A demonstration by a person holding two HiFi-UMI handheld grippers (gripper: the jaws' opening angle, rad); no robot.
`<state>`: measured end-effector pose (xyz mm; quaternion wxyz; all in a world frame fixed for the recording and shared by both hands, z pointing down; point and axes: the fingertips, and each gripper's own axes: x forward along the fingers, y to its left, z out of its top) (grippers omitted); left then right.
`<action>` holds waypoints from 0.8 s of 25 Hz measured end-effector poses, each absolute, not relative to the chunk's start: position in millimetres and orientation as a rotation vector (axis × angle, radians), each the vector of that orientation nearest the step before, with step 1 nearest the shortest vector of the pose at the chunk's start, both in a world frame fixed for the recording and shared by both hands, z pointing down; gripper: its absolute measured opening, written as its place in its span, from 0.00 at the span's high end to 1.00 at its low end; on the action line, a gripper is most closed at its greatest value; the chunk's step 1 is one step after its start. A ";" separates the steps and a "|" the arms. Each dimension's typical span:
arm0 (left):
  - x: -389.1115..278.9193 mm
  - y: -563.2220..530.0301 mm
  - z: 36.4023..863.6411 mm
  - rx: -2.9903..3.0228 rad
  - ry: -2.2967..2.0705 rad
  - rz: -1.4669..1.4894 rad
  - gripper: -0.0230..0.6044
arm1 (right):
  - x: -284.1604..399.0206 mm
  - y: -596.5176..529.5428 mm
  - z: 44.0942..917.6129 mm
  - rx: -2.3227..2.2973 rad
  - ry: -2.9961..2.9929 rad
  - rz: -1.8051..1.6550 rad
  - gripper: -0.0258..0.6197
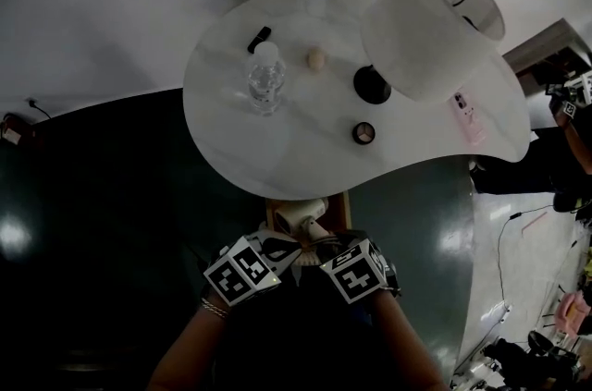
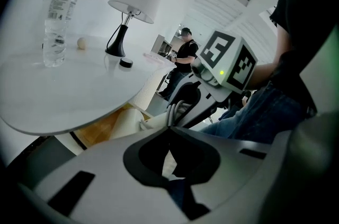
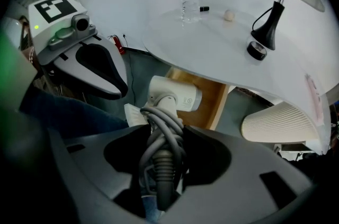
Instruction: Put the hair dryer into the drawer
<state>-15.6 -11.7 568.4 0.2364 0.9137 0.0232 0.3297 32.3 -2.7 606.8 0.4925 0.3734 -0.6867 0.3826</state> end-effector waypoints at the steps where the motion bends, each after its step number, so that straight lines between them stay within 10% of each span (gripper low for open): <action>1: -15.2 -12.5 570.0 2.498 0.054 0.905 0.95 | 31.8 -4.2 608.3 0.902 -1.669 0.932 0.63; 20: -6.4 -14.8 614.4 2.420 0.014 0.971 0.95 | 34.9 -24.4 654.5 0.899 -1.624 0.978 0.63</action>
